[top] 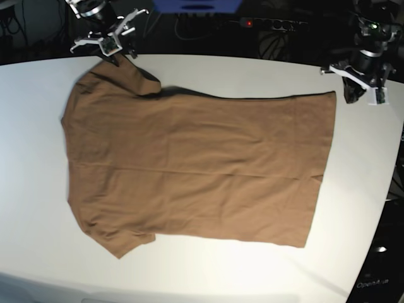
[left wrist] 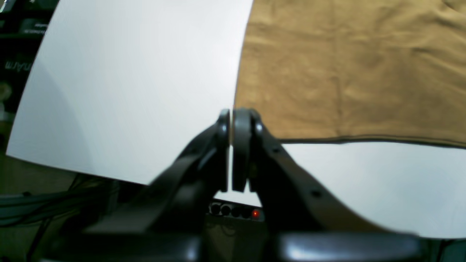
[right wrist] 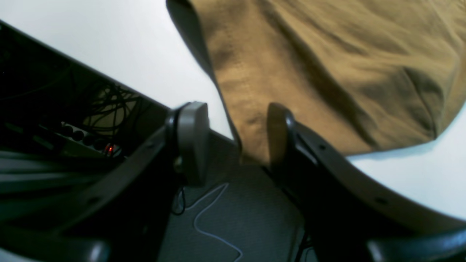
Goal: Fold the T-shirt properly
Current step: 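Lower both grippers onto the shirt's collar-side corners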
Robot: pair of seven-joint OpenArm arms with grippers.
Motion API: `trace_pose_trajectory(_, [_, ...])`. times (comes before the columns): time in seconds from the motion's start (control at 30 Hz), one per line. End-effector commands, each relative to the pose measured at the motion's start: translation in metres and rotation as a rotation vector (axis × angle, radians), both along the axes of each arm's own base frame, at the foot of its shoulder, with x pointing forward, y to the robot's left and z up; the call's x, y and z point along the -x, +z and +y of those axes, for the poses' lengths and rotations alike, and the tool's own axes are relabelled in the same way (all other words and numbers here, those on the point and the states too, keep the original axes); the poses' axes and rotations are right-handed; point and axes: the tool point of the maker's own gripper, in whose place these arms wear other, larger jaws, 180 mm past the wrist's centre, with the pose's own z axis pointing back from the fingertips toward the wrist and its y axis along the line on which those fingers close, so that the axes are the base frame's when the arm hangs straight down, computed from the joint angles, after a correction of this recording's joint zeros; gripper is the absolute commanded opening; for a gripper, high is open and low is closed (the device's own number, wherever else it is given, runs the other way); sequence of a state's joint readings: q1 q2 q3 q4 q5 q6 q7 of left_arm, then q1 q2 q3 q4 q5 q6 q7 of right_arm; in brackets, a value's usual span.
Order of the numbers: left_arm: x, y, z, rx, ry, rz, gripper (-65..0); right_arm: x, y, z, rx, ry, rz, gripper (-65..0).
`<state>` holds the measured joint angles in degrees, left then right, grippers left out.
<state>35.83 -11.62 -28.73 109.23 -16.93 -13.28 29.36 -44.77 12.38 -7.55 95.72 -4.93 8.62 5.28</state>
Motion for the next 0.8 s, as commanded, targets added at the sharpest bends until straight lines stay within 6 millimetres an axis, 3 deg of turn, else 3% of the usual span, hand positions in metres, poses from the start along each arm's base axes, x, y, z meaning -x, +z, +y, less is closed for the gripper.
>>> trace_pose_trajectory(0.0, [-0.0036, 0.0076, -0.0013, 0.001, -0.001, -0.035, -63.9, -0.0137, 0.0030, -0.0183, 0.065, -0.052, -0.025, -38.7])
trace_pose_trajectory(0.67, [-0.0032, 0.0068, -0.0026, 0.004, 0.001, -0.034, -63.9, -0.0199, 0.0050, -0.0198, 0.068, -0.054, -0.039, -39.3])
trace_pose_trajectory(0.77, [-0.0032, 0.0068, -0.0026, 0.004, 0.001, -0.034, -63.9, -0.0204, 0.0055, -0.0234, 0.078, -0.045, -0.040, -45.8])
